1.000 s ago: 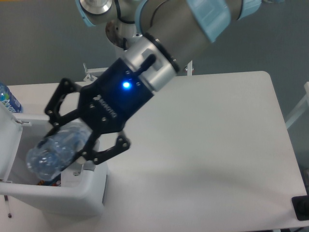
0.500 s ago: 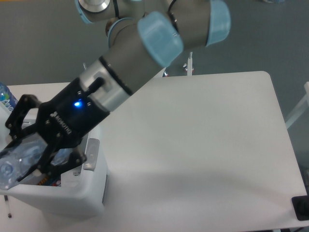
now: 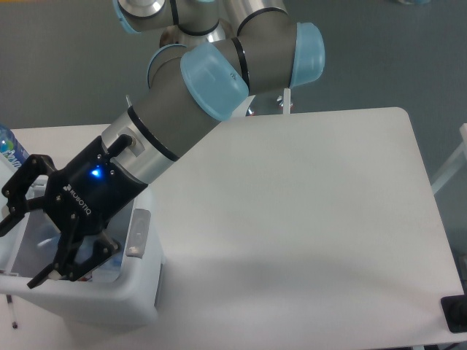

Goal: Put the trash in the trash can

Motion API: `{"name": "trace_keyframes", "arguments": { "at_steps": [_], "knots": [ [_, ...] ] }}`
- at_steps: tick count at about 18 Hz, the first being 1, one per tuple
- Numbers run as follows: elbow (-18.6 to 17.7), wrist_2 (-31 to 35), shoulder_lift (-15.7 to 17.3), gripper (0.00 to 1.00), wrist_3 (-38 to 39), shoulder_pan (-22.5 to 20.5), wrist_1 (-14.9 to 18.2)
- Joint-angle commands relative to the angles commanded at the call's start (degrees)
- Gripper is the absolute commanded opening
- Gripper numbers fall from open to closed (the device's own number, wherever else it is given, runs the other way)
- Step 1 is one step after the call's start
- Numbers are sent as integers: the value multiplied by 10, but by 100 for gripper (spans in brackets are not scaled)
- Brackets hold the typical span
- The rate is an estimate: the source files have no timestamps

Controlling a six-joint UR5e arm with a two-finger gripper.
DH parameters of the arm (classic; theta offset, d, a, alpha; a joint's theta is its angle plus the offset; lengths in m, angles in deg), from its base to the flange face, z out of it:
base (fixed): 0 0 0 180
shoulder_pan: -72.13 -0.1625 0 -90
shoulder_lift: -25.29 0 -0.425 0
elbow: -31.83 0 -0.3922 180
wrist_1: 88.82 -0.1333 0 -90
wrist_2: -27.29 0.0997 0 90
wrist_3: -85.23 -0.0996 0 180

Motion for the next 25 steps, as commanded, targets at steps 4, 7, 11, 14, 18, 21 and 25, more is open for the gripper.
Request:
{"name": "trace_keyframes", "arguments": {
  "at_steps": [4,7,11,14,18,21,25],
  "knots": [
    [-3,-1,11,93,-1,-48,1],
    [-2,-2,11,98,-3,-102,0],
    [3,-1,-1,100,-15,-141,1],
    [-1,1,-11,100,-47,-158,2],
    [-3,46,-38,100,-60,-181,2],
    [-11,101,-41,100,-73,-198,4],
    [-65,186,-39,100,-105,-214,4]
  ]
}}
